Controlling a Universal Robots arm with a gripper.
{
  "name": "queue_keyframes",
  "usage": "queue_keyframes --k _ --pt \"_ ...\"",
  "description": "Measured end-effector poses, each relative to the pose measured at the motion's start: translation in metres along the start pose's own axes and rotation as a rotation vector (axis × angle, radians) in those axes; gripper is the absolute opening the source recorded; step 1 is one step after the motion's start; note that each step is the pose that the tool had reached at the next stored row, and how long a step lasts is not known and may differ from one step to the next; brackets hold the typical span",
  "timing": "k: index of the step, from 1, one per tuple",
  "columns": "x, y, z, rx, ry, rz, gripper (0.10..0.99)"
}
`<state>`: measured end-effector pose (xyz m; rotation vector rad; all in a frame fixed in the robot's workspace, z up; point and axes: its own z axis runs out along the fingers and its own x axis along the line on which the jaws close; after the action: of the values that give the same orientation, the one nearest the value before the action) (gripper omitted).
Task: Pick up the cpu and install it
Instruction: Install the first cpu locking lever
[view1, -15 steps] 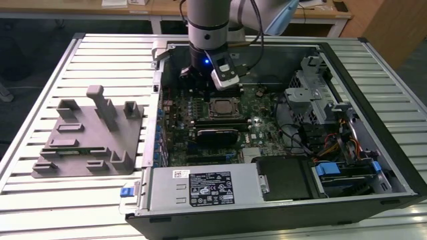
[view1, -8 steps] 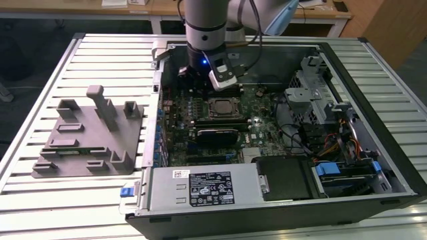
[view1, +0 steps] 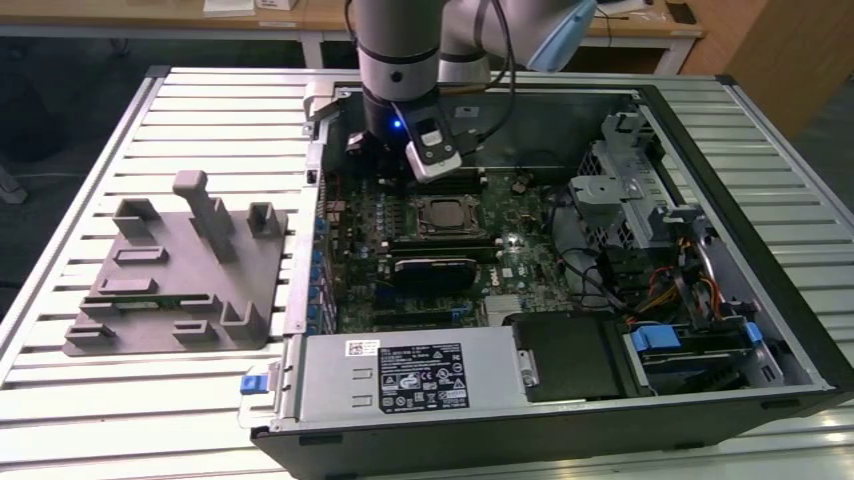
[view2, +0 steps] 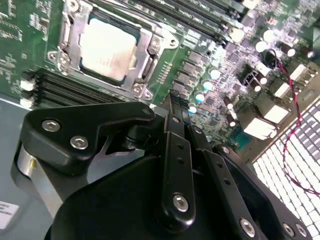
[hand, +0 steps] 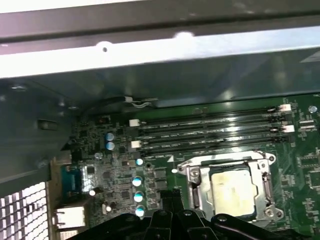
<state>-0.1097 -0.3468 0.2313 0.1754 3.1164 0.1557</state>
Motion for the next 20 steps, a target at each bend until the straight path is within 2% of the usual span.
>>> queue_keyframes --k 3,6,13,14,16,20 --pt "0.0025 -0.0003 -0.0001 -0.009 0.001 0.0 0.106" --pt "0.0026 -0.0002 -0.002 -0.009 0.0009 0.0 0.106" --pt "0.0026 0.001 -0.0138 -0.01 -0.0002 0.0 0.106" --pt "0.0026 0.0011 -0.0142 -0.013 -0.0001 0.0 0.106" --pt "0.0029 0.001 -0.0142 -0.032 0.0021 0.001 0.106" --pt "0.0046 0.0007 -0.0143 -0.077 0.0073 0.001 0.106"
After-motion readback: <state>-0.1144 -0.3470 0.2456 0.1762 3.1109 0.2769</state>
